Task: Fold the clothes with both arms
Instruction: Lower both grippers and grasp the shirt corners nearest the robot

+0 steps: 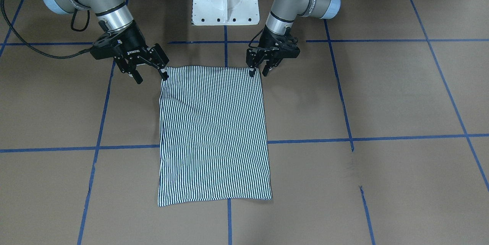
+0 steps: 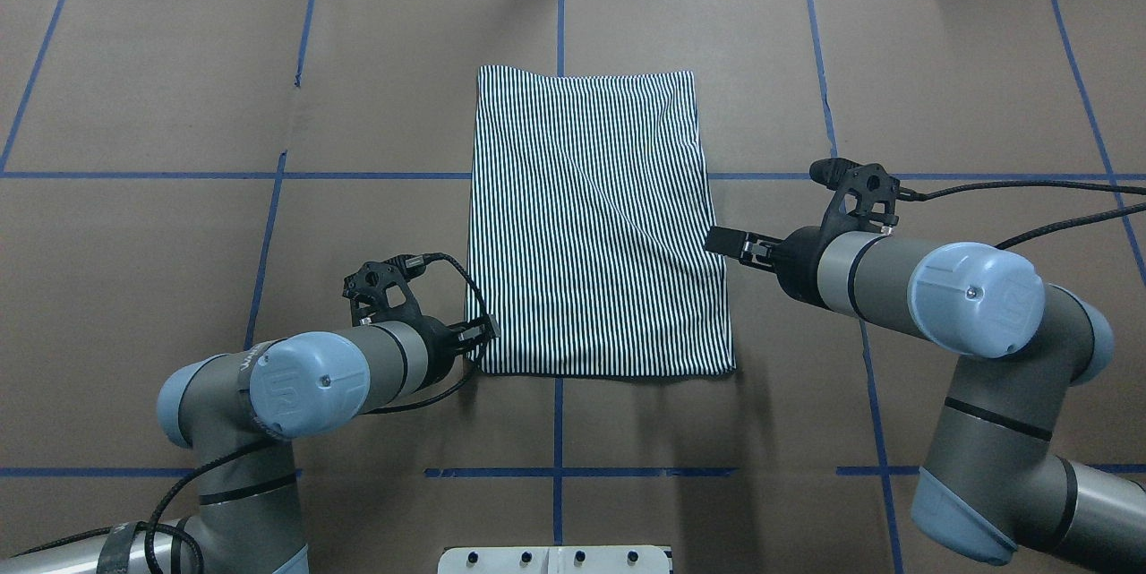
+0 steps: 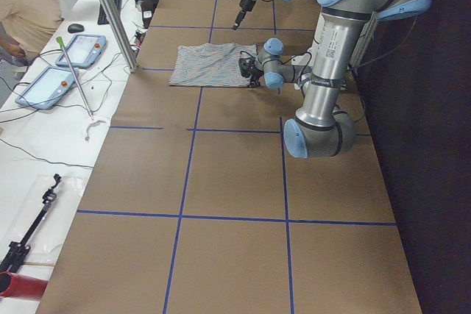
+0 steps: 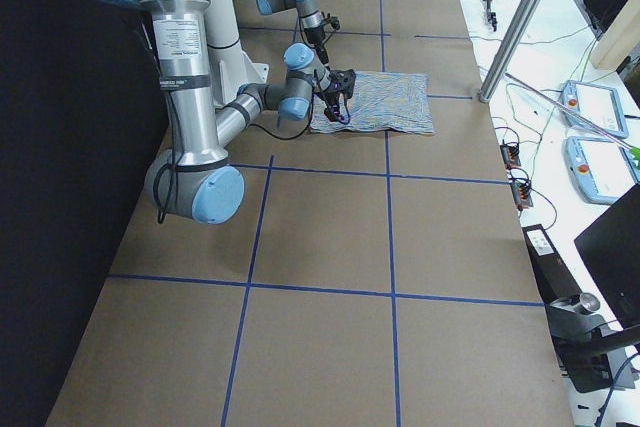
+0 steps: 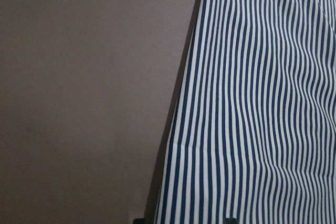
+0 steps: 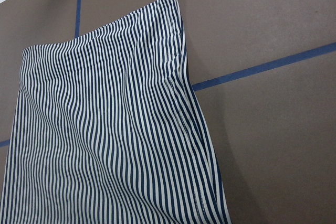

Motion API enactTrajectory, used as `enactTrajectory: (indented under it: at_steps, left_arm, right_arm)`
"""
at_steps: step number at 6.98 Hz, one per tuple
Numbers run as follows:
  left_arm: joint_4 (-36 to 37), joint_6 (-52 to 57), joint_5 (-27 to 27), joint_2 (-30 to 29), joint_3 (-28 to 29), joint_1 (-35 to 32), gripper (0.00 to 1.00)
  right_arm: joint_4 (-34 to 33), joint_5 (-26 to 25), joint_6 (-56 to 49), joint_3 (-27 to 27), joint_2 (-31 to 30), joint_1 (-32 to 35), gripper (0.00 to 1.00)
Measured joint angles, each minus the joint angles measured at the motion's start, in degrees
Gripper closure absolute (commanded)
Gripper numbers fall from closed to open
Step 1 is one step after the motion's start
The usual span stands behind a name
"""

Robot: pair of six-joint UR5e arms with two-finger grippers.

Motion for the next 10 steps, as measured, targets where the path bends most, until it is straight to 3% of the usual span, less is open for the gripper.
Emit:
enactTrajectory:
  at_steps: [4,5,7,9,10]
  left_arm:
    - [-0.31,0.01,-0.07,-0.65,0.8,0.62,0.49]
    - [-0.32,-0.03,-0.03,-0.81,0.83,0.88,0.62]
    - [-0.32,0.0,0.0,-1.04,0.88,1.09,1.0]
    - [-0.32,0.47,0.0,-1.07,0.76,1.14,1.0]
    - [-0.32,0.64,0.0,-1.08,0.66,1.15,1.0]
  right_arm:
    - [0.0,-0.07,0.01,0.0,-0.15,0.0,0.0]
    - [0.0,-0.07,0.01,0.0,-0.18,0.0,0.0]
    - [0.0,-0.07,0.01,0.0,-0.21,0.0,0.0]
    - [-0.15,-0.13,1.14,-0.11,-0.1,-0.14,0.26]
    - [-0.74,-0.63,5.0,-0.2,0.69,-0.85,0.32]
